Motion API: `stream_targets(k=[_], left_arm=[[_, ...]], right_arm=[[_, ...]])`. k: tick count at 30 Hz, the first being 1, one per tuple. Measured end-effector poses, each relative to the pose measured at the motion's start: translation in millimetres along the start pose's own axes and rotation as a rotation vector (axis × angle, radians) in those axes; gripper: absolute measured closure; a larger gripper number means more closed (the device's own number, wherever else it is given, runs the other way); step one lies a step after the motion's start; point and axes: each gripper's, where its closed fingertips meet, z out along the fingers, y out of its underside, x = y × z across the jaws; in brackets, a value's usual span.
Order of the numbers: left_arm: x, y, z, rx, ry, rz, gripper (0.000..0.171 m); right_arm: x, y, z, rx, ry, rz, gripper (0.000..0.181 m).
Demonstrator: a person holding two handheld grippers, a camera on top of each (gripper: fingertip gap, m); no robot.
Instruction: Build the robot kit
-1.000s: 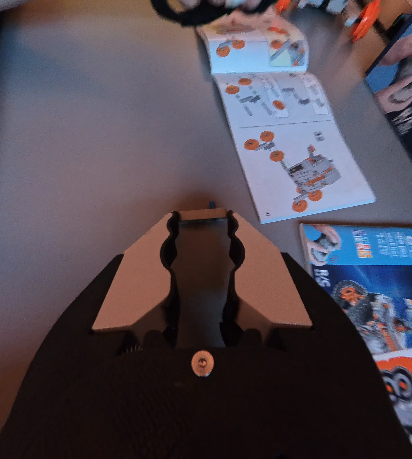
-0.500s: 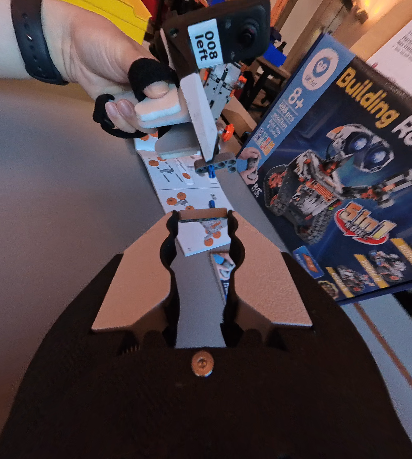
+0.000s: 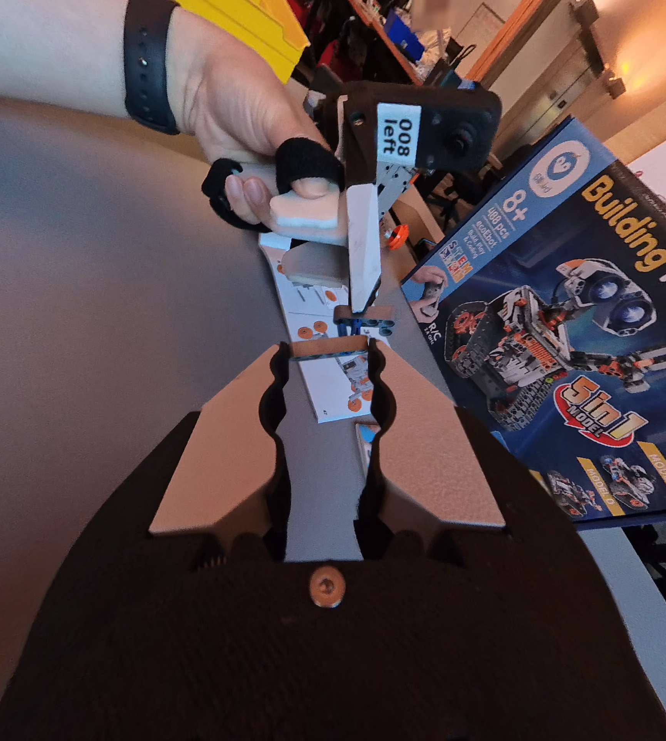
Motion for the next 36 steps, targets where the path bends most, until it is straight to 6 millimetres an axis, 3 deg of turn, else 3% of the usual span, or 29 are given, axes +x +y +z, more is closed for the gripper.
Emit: stream_targets(k=[13,36], left_arm=[[-9.8,9.1,2.2,-0.051,-0.056,-0.022,0.167],[-12.4,-19.7,11.5,0.161,-0.072,0.0,0.167]], right_arm=[[-11.7,7.3,3.7,-0.053,-0.053,-0.046,0.143],[14.4,6.8,-3.4,-0.023,0.05,0.097,0.144]])
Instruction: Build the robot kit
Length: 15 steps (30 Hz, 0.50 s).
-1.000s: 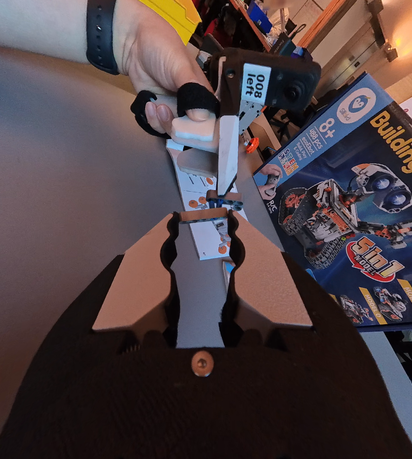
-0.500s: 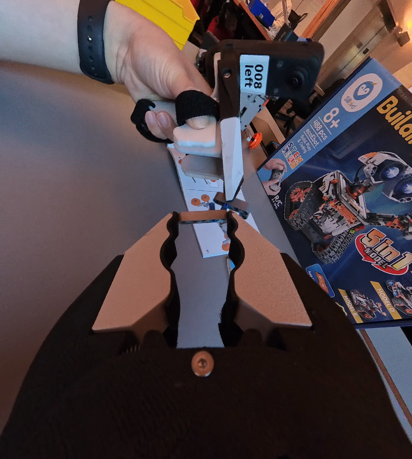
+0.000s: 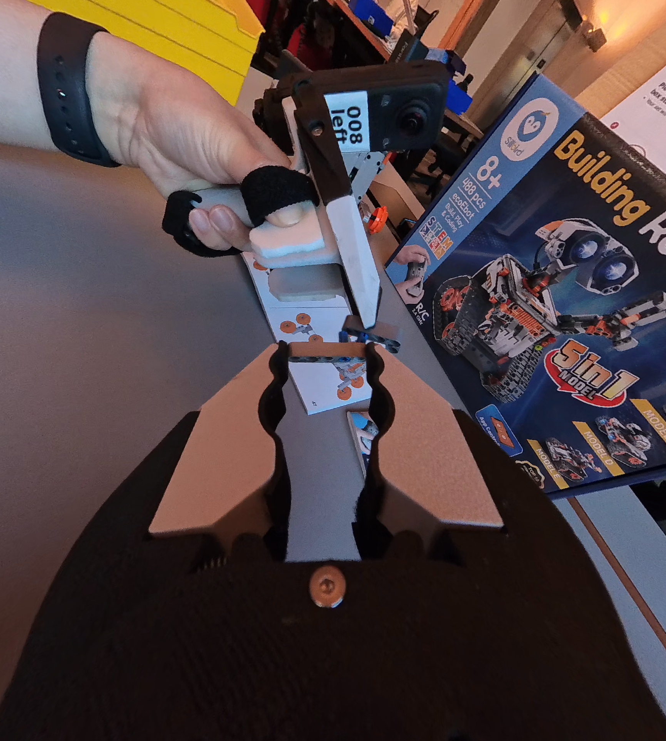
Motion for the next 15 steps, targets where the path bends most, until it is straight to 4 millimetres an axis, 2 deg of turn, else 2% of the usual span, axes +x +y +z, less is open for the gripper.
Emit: stream_targets(k=[4,5,6,8,9,10,11,12,13,14,15], left_arm=[[-1.8,-2.5,0.1,0.026,0.0,-0.01,0.167],[-2.8,-1.7,1.2,0.024,-0.009,-0.005,0.167],[-3.8,7.7,7.8,-0.031,-0.019,0.008,0.167],[-9.4,32.9,31.2,-0.157,-0.066,0.037,0.167],[-8.3,34.2,35.5,-0.16,-0.057,0.027,0.167],[-12.2,31.0,32.8,-0.148,-0.075,-0.002,0.167],[-21.5,24.5,24.5,-0.115,-0.126,-0.014,0.167],[-32.7,18.1,12.9,-0.081,-0.189,-0.008,0.167],[-38.1,13.8,1.9,-0.057,-0.211,-0.02,0.167],[-36.4,7.3,-6.4,-0.024,-0.188,-0.048,0.167],[-31.7,-3.2,-13.6,0.034,-0.153,-0.064,0.167]], right_arm=[[2.1,-0.2,1.5,-0.003,0.021,0.0,0.144],[0.9,-1.6,1.5,0.007,0.016,0.003,0.159],[-1.6,-16.3,1.0,0.088,0.012,0.019,0.181],[1.5,-30.1,3.3,0.093,0.052,-0.021,0.181],[4.7,-25.5,2.4,0.033,0.092,-0.087,0.181],[5.7,-13.7,0.3,-0.031,0.1,-0.107,0.181],[3.3,4.2,-2.3,-0.089,0.065,-0.057,0.181],[-3.5,19.8,-7.4,-0.12,-0.011,0.0,0.181],[0.1,29.8,-16.0,-0.144,-0.034,0.033,0.181],[11.6,29.7,-25.1,-0.126,-0.019,0.096,0.181],[21.1,19.2,-32.0,-0.045,-0.018,0.193,0.181]])
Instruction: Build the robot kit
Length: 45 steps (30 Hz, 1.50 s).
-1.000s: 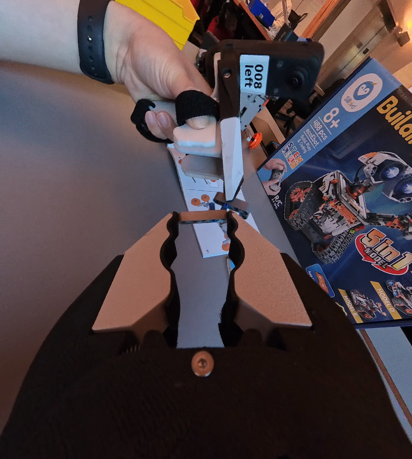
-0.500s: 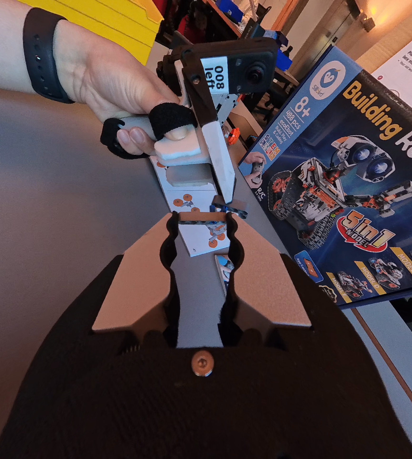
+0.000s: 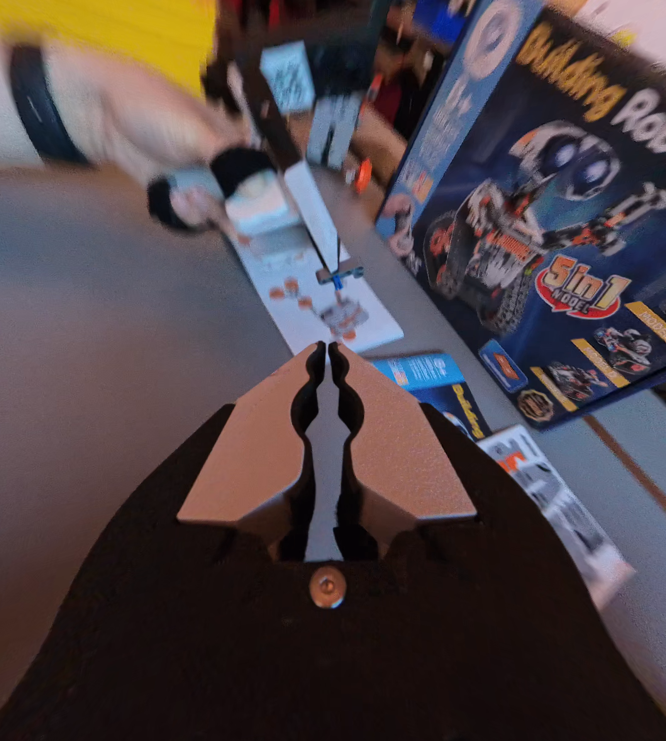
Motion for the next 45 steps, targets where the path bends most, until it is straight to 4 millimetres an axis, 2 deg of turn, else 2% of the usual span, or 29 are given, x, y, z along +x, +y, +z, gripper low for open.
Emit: stream_targets(k=[2,3,5,7,8,9,11,14,16,21,25,29,33,36,38,39,41,42,45], left_arm=[[7.0,-10.3,-10.1,0.039,0.048,-0.011,0.167],[6.9,-10.8,-12.0,0.031,0.045,0.002,0.167],[5.5,-13.0,-13.6,0.038,0.035,0.018,0.167],[7.2,-12.0,-14.0,0.033,0.051,0.006,0.167],[6.2,-12.0,-15.1,0.035,0.042,0.009,0.167],[5.2,-12.0,-17.0,0.038,0.032,0.017,0.167],[8.5,-13.7,-21.7,0.05,0.04,0.033,0.167],[10.4,-23.9,-28.5,0.097,0.026,0.067,0.168],[8.5,-29.4,-30.5,0.109,-0.003,0.104,0.167],[7.1,-23.1,-28.3,0.055,0.006,0.06,0.167],[-3.5,-16.2,-29.6,0.009,-0.064,0.045,0.167],[-5.9,-0.8,-27.5,-0.073,-0.066,-0.048,0.167],[-10.8,19.9,-17.2,-0.179,-0.083,-0.095,0.167],[-6.9,27.7,-7.6,-0.212,-0.055,-0.119,0.167],[-2.2,31.3,-2.9,-0.219,-0.013,-0.154,0.167],[-1.3,33.8,-1.2,-0.226,0.002,-0.176,0.167],[-1.3,42.9,0.6,-0.262,0.013,-0.204,0.167],[-3.8,48.7,0.8,-0.288,-0.004,-0.206,0.167],[-12.9,70.8,-1.9,-0.386,-0.09,-0.195,0.167]], right_arm=[[-0.8,-19.4,-7.1,0.138,-0.058,0.123,0.181],[-3.2,-19.1,-5.0,0.141,-0.062,0.119,0.181],[-11.5,-7.5,7.0,0.065,-0.064,0.056,0.181],[-26.2,12.7,17.4,-0.075,-0.1,-0.023,0.179],[-28.5,23.7,18.5,-0.144,-0.092,-0.056,0.178],[-19.6,33.4,16.2,-0.201,-0.027,-0.071,0.177],[28.2,50.9,-6.1,-0.289,0.21,-0.056,0.172],[127.4,87.9,-57.2,-0.4,0.559,0.187,0.161],[166.3,118.8,-70.1,-0.523,0.577,0.353,0.157],[222.4,165.1,-58.0,-0.781,0.508,0.494,0.158],[246.5,194.4,-50.7,-0.949,0.526,0.502,0.161],[249.8,213.8,-45.0,-1.025,0.503,0.539,0.162],[250.2,212.9,-32.7,-0.959,0.466,0.598,0.174],[242.6,210.3,-32.7,-0.951,0.437,0.649,0.175],[236.6,208.6,-39.4,-0.979,0.439,0.63,0.175],[233.2,202.6,-40.0,-0.958,0.442,0.606,0.175],[219.5,178.1,-35.5,-0.846,0.43,0.586,0.175],[205.9,161.1,-30.4,-0.766,0.398,0.594,0.175],[146.1,109.6,-13.3,-0.555,0.241,0.611,0.175]])
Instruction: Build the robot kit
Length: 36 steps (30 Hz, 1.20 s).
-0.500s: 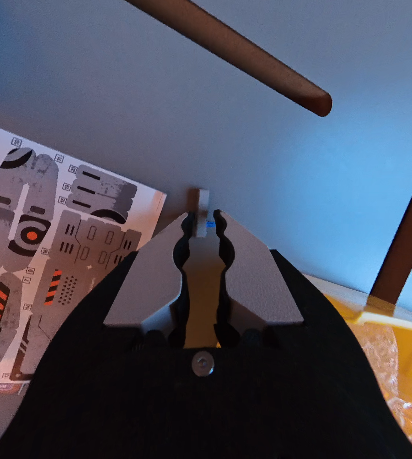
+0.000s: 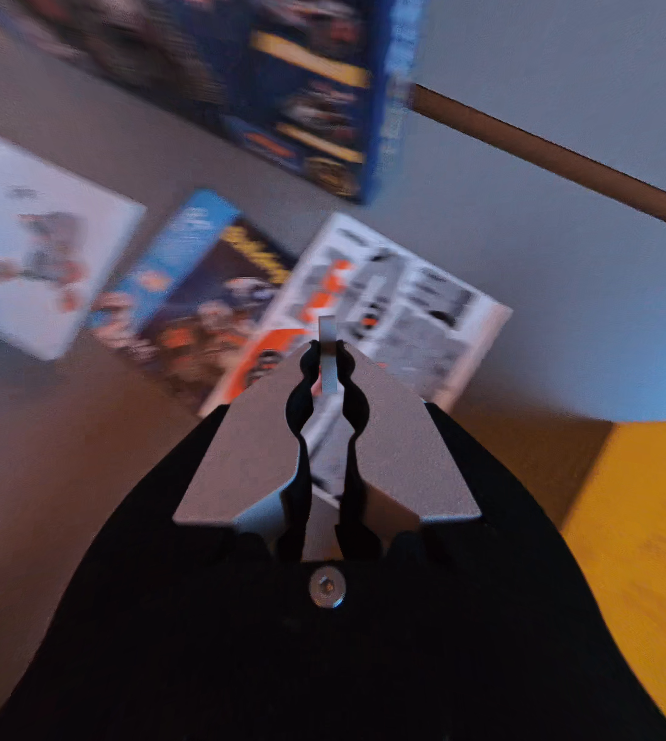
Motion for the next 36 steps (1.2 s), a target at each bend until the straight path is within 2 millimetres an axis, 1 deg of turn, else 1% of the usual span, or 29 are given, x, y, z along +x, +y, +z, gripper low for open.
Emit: stream_targets(k=[2,3,5,7,8,10,12,15,18,19,20,21,22,24,25,26,28,30,32,33,34,36], left_arm=[[3.0,9.9,1.8,-0.027,0.004,-0.008,0.167],[5.8,12.5,1.3,-0.015,0.013,-0.021,0.167],[1.6,23.0,-2.8,0.003,-0.048,-0.036,0.167],[-10.0,39.8,-11.9,0.034,-0.164,-0.028,0.167],[-14.9,48.7,-17.4,0.064,-0.207,-0.04,0.167],[-16.4,68.1,-26.4,0.111,-0.216,-0.069,0.167],[-19.1,76.3,-37.1,0.191,-0.225,-0.075,0.166],[-18.9,76.1,-57.1,0.312,-0.257,-0.044,0.143],[-27.7,82.9,-90.1,0.405,-0.407,-0.021,0.123],[-29.6,85.4,-103.2,0.439,-0.467,-0.008,0.122],[-27.1,86.4,-114.3,0.474,-0.503,0.017,0.122],[-18.0,84.5,-120.2,0.515,-0.492,0.046,0.125],[-2.0,80.3,-119.4,0.553,-0.428,0.078,0.128],[39.6,70.5,-105.9,0.599,-0.205,0.136,0.132],[51.4,66.2,-100.5,0.617,-0.135,0.14,0.134],[55.9,63.3,-94.5,0.619,-0.111,0.146,0.133],[56.2,61.3,-81.5,0.59,-0.113,0.166,0.135],[56.4,58.6,-72.7,0.577,-0.098,0.173,0.137],[54.5,52.4,-70.7,0.604,-0.107,0.195,0.144],[54.0,51.6,-68.1,0.6,-0.117,0.221,0.156],[51.2,52.7,-64.5,0.581,-0.142,0.238,0.161],[45.2,54.6,-61.7,0.548,-0.185,0.247,0.162]], right_arm=[[-59.9,1.7,-7.4,0.066,-0.179,-0.066,0.175],[-84.9,3.4,-9.5,0.092,-0.251,-0.09,0.175],[-123.0,-1.0,-9.6,0.17,-0.354,-0.083,0.175],[-163.1,-6.4,-11.2,0.244,-0.484,-0.133,0.175],[-177.6,-7.2,-9.6,0.264,-0.504,-0.172,0.175],[-196.2,-2.5,-2.3,0.276,-0.485,-0.273,0.175],[-215.3,1.4,-1.2,0.307,-0.503,-0.372,0.175],[-233.4,2.4,-5.3,0.374,-0.519,-0.494,0.175],[-247.2,-2.2,-18.6,0.509,-0.477,-0.67,0.175],[-252.8,-2.0,-23.1,0.541,-0.443,-0.752,0.175],[-257.8,-3.4,-27.5,0.578,-0.393,-0.83,0.175],[-265.7,-4.1,-33.6,0.624,-0.352,-0.918,0.175],[-277.0,-3.3,-40.9,0.674,-0.326,-1.011,0.175],[-295.4,-2.2,-50.1,0.739,-0.253,-1.159,0.175],[-303.1,-0.9,-52.2,0.759,-0.226,-1.211,0.175],[-309.1,-0.3,-53.3,0.778,-0.204,-1.246,0.175],[-316.9,5.4,-50.7,0.776,-0.196,-1.308,0.175],[-318.7,11.0,-44.8,0.756,-0.193,-1.35,0.175],[-321.1,18.4,-38.1,0.724,-0.231,-1.361,0.175],[-321.4,18.6,-36.1,0.722,-0.231,-1.358,0.175],[-321.4,20.4,-33.8,0.707,-0.241,-1.361,0.175],[-319.3,21.8,-29.9,0.688,-0.244,-1.356,0.175]])
